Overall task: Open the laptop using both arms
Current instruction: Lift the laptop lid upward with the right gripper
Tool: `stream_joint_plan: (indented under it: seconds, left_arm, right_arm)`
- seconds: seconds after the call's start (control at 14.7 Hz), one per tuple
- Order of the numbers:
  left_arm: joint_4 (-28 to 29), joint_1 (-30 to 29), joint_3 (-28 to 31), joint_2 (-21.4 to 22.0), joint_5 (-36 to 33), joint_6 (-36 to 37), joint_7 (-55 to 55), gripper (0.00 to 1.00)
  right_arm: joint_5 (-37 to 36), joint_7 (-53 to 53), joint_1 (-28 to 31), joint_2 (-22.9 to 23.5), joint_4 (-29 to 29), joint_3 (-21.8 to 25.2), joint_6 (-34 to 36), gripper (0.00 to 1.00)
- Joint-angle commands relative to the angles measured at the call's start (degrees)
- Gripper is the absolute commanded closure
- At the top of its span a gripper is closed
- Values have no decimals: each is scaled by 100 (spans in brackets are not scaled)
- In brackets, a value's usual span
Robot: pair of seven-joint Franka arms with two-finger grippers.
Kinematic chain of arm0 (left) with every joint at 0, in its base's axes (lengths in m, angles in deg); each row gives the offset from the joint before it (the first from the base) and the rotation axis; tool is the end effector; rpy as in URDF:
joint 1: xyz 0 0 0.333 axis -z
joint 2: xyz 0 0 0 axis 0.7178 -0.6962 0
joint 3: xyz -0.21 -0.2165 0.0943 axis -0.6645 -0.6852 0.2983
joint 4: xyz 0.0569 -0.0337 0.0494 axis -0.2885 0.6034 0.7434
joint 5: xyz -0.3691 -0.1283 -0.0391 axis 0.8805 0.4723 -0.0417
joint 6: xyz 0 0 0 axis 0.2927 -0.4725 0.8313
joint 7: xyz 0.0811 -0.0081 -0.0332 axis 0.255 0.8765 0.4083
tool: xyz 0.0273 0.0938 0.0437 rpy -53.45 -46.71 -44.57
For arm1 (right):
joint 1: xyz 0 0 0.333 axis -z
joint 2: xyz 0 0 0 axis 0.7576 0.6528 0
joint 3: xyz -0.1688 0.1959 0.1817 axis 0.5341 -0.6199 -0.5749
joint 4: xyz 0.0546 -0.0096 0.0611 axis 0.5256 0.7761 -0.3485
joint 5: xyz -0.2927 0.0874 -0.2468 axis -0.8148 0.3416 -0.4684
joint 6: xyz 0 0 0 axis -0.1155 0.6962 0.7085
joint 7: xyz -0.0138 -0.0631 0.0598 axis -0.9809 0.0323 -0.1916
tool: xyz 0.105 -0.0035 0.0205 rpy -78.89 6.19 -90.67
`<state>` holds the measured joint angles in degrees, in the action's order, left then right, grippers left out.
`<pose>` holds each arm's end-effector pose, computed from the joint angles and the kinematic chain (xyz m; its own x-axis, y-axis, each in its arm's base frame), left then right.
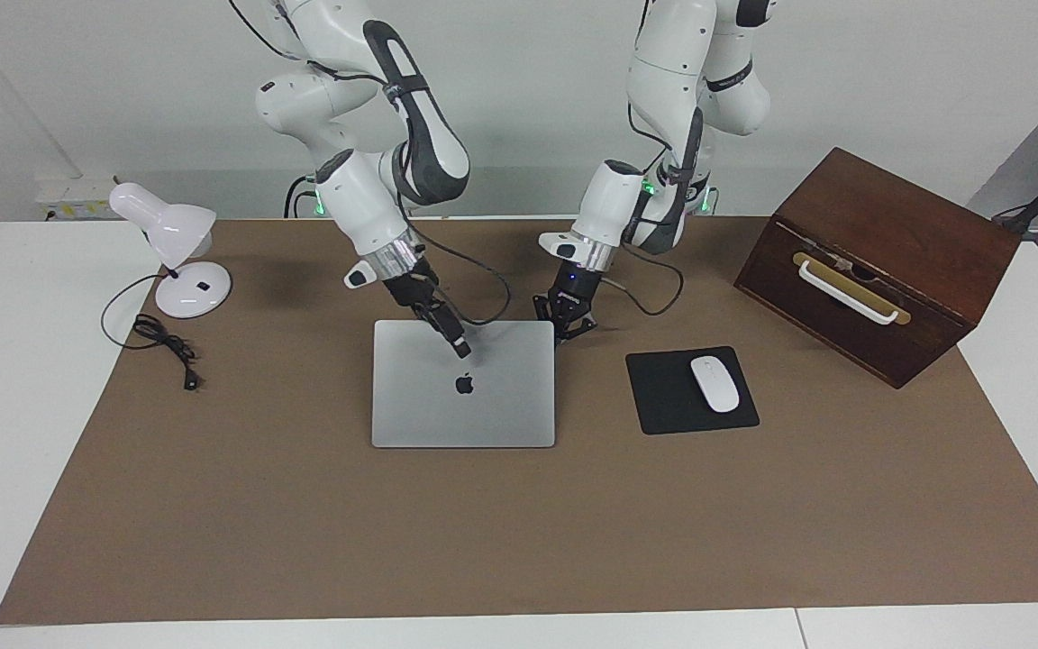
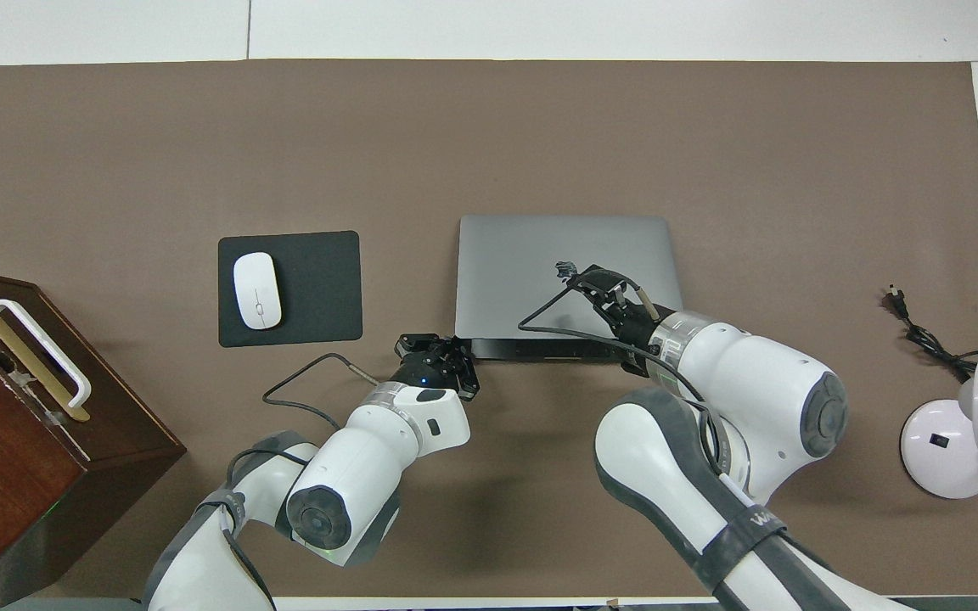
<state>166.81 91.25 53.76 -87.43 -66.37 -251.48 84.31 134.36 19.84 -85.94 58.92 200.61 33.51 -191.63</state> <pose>0.3891 -0.3339 0.2671 0.5668 -0.4967 0.6573 -0.6363 -0.7707 -0.0337 0.4953 0.2112 0.3501 0.6058 -0.7848 -0.1312 -0.6847 -0.4302 -0.5883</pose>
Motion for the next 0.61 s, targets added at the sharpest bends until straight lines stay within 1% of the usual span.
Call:
stream_joint_plan:
  seconds: [0.0,0.55]
  left_arm:
    - [-169,-20,12,-359,-116,-92,71,100]
    - [-169,-20,12,-359,-125,-92,71,100]
  right_arm:
    - [222,248,-40,214,-324,40,-207,0]
    - [230,353,-14,354,-851,49,-198,0]
